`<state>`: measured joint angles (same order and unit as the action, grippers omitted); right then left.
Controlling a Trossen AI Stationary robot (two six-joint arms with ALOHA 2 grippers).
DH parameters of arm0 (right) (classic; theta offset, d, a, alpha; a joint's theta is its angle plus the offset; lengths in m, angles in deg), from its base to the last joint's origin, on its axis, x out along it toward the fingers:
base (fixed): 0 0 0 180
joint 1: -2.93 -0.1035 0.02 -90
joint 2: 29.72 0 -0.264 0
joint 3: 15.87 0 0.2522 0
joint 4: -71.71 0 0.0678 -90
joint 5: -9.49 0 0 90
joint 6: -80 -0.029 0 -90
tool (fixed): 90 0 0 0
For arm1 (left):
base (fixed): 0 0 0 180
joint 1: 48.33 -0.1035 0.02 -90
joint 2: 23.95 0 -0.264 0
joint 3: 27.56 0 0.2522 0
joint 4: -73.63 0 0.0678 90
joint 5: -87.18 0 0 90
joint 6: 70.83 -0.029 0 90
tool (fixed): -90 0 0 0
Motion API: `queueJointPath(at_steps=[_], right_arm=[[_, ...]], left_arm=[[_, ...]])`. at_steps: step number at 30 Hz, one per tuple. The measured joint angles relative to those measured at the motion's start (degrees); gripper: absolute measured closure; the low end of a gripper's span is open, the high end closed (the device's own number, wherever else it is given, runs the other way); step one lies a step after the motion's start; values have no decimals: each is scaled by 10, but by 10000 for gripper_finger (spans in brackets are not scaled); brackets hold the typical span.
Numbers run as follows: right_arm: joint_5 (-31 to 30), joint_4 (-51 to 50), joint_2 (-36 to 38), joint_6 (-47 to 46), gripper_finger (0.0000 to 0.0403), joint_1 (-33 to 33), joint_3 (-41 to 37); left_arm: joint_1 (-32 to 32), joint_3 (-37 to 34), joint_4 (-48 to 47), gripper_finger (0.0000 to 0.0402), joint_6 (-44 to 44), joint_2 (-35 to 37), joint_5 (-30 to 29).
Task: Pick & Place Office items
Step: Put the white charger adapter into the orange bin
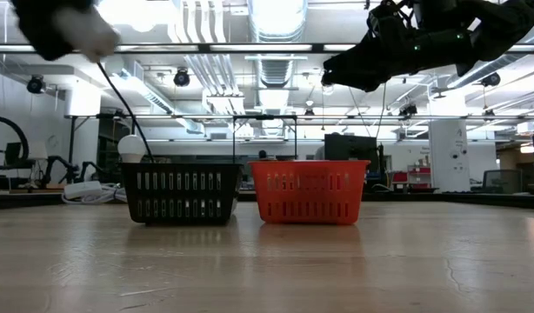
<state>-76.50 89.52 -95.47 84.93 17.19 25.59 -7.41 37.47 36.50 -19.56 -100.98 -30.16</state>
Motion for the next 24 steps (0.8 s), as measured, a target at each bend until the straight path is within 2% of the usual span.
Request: queueJointPath(at_steps=[6, 11, 24], right_arm=[[0, 0, 0, 0, 54, 0, 0], [0, 0, 0, 0, 56, 0, 0], [0, 0, 0, 0, 55, 1, 0]], left_arm=[[-39, 0, 5, 246, -16, 0, -56], [-70, -1, 45, 245, -63, -1, -61], [-94, -17, 209, 245, -278, -1, -62]])
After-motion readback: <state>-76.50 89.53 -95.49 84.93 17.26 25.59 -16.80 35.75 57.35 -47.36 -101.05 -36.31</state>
